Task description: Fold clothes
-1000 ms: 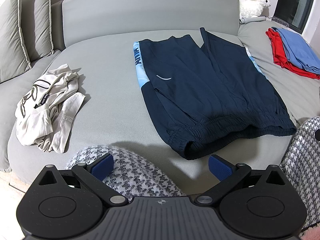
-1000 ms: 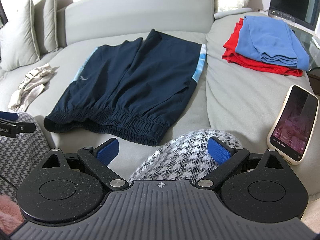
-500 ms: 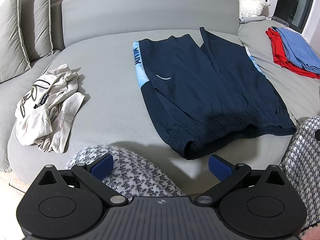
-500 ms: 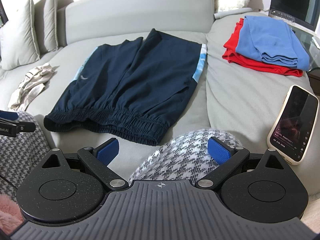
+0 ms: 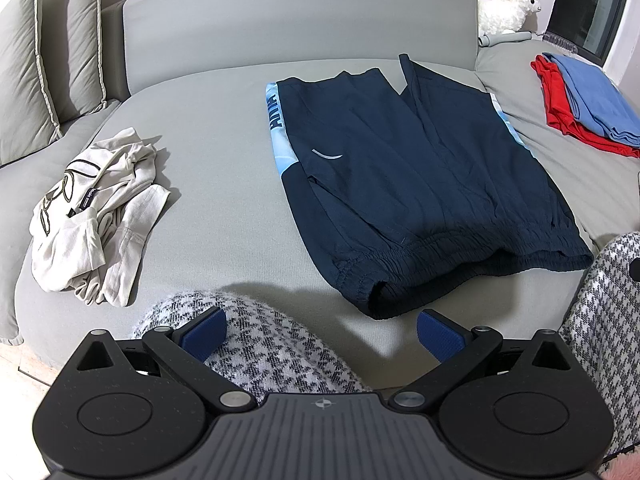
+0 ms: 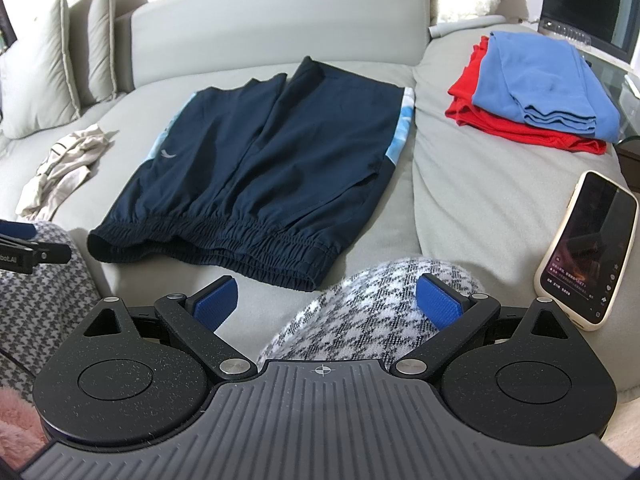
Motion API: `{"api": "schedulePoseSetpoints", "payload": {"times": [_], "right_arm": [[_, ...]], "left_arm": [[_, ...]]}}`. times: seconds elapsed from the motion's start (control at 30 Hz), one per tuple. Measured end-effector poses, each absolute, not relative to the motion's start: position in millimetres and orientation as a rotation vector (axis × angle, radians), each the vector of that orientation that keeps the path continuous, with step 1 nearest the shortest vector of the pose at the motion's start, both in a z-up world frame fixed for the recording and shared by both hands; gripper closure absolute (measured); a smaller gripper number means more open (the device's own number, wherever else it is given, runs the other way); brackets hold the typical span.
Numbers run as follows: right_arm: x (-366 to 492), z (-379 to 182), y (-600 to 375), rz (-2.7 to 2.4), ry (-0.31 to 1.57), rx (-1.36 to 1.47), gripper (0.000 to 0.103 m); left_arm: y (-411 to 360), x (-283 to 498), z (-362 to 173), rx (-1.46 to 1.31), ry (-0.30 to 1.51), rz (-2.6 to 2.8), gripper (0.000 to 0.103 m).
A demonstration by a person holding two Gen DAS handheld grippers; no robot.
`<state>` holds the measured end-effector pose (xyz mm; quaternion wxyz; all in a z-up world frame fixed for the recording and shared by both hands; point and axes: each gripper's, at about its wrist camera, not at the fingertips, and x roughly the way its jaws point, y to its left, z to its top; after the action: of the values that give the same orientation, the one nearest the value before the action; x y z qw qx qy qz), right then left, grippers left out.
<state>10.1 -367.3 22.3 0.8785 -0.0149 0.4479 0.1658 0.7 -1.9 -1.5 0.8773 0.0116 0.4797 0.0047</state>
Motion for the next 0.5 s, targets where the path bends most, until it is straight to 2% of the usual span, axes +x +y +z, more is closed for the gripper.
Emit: {"api": "schedulePoseSetpoints", "payload": {"times": [0.5], "right_arm": [[10.1,22.4,-369.4,0.346,0.931,-0.025,0.004]], "left_arm": [[-2.4,0.5,1.0,0.025,0.996,0.010,0.001]]}}
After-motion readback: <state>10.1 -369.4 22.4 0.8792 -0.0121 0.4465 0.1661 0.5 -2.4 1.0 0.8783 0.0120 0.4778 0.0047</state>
